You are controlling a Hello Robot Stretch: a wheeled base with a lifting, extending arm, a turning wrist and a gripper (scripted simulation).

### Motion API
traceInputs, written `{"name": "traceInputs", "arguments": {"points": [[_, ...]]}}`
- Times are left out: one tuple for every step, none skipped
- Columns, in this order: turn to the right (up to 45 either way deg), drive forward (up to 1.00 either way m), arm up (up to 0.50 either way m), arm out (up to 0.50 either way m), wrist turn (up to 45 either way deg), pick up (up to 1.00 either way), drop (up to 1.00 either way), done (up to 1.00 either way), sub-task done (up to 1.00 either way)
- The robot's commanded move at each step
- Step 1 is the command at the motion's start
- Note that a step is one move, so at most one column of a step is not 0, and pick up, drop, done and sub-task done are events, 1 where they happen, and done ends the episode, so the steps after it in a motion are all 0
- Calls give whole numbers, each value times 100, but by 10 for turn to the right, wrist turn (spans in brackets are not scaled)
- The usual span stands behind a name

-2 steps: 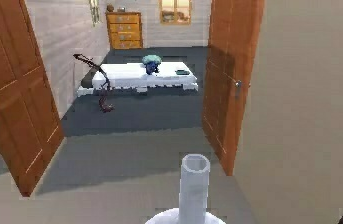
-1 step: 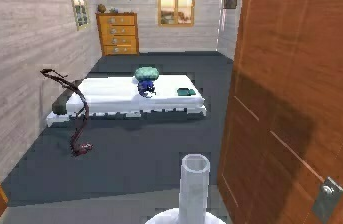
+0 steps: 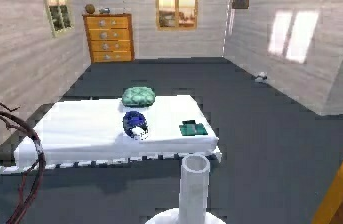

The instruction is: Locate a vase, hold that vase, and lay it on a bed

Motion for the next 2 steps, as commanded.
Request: {"name": "traceInputs", "arguments": {"points": [[0,40,0,0,0,0,0,0,0],[330,0,0,0,0,0,0,0,0]]}}
